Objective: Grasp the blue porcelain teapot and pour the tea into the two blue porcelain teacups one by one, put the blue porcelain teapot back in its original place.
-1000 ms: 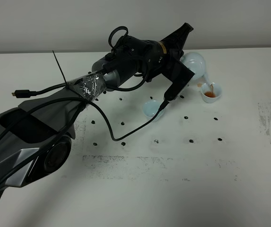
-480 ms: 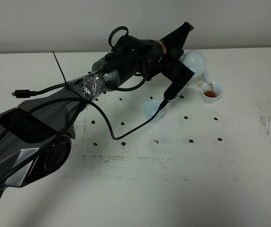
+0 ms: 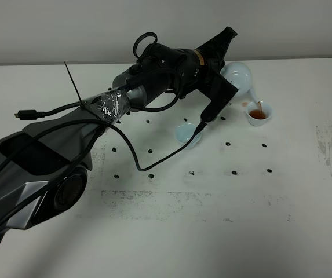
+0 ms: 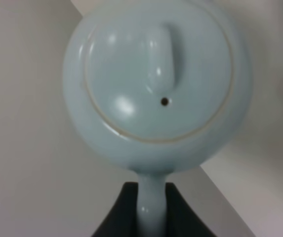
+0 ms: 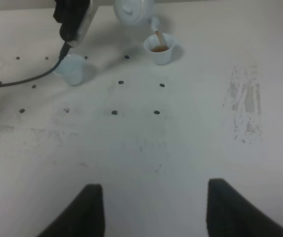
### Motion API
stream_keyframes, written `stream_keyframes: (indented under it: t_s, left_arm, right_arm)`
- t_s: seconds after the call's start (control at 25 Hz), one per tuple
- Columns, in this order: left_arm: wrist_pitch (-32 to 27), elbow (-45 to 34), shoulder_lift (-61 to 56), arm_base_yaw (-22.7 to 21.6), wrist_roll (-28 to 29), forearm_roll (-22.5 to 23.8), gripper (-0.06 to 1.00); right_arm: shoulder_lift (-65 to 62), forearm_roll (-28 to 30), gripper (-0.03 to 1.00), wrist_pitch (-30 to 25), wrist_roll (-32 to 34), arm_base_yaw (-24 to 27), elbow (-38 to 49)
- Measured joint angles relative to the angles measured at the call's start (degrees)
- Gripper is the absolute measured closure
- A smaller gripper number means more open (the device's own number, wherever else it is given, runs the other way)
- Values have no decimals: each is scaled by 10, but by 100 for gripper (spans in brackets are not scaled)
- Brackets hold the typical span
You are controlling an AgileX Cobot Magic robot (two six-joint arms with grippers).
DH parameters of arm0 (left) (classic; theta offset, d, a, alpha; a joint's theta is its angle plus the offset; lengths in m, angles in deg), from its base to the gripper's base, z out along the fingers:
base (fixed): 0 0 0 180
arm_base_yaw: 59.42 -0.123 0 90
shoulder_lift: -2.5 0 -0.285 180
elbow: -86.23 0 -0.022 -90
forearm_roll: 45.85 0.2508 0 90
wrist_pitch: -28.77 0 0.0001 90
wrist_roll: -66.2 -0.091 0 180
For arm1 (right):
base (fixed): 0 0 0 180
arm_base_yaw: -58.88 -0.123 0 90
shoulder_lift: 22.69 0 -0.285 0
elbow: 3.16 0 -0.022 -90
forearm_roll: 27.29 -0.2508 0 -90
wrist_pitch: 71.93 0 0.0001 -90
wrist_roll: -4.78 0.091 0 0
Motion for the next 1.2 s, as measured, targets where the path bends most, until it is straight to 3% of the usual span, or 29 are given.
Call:
stream_keyframes:
  t_s: [1.2]
  left_arm:
    - [4, 0, 0, 0, 0, 4, 86]
  right_arm:
    - [0, 0, 48, 0, 0, 0, 0]
